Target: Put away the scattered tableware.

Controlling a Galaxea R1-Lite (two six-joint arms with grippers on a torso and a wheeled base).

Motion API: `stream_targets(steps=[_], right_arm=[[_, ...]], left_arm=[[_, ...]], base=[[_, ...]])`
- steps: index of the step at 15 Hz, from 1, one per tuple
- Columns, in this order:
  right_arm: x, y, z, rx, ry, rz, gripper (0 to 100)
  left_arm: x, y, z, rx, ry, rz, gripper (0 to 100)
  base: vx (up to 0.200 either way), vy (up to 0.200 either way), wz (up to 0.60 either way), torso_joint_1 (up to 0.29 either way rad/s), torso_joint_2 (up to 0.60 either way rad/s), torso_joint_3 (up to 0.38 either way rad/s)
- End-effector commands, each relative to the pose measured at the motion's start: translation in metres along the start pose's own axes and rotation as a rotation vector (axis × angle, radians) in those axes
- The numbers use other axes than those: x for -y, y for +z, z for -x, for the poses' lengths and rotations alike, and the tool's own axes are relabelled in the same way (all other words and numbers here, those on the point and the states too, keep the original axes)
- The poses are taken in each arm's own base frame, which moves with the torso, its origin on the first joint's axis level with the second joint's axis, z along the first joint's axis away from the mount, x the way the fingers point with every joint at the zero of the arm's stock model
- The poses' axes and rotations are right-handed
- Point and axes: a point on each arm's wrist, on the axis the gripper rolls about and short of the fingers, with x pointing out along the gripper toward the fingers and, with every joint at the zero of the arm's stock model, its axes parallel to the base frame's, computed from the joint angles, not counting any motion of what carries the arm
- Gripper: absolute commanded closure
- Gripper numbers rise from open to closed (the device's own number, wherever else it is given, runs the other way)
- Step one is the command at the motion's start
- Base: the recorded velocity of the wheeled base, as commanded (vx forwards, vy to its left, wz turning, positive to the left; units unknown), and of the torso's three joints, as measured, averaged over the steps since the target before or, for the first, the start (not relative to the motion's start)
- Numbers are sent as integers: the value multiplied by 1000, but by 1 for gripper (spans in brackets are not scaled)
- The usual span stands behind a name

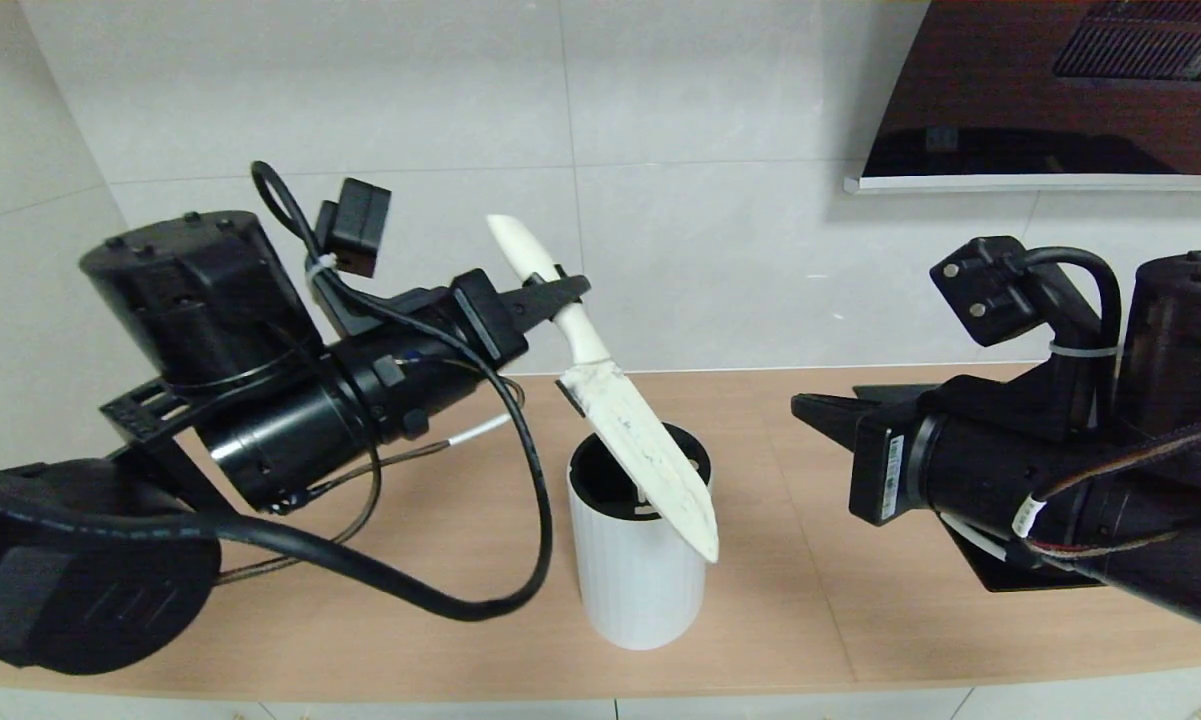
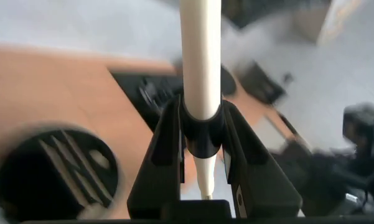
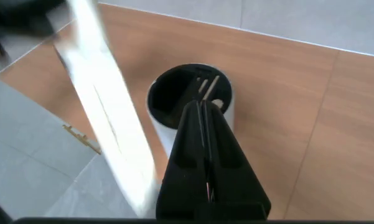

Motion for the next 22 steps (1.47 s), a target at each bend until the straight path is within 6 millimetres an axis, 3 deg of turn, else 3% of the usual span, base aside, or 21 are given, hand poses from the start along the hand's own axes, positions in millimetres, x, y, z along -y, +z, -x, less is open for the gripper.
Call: stream_targets(steps=[1,4,9,12,16,22], right_arm=[[2,-1,-2,-4,-11,0,0],[2,-1,-3,-7,-12,0,0],[2,-5,-6,-20,-16,3,0],[2,-7,-9,-31,-19,6,0],[2,-8,-10,-33,-18,6,0],[2,-8,-9,-33,-19,6,0]], left_arm=[[6,28,16,93,-3,-63,100],[7,39,26,132,12,-197,100],[-5,22,31,68,69,-499,100],[-6,16,28,73,61,-534,100],[-14,4,5,233,54,-584,100],[-24,-12,-6,195,60,-623,100]], base=[[0,0,0,0,0,0],[0,0,0,0,0,0],[0,0,0,0,0,0],[0,0,0,0,0,0],[0,0,0,0,0,0],[0,0,0,0,0,0]])
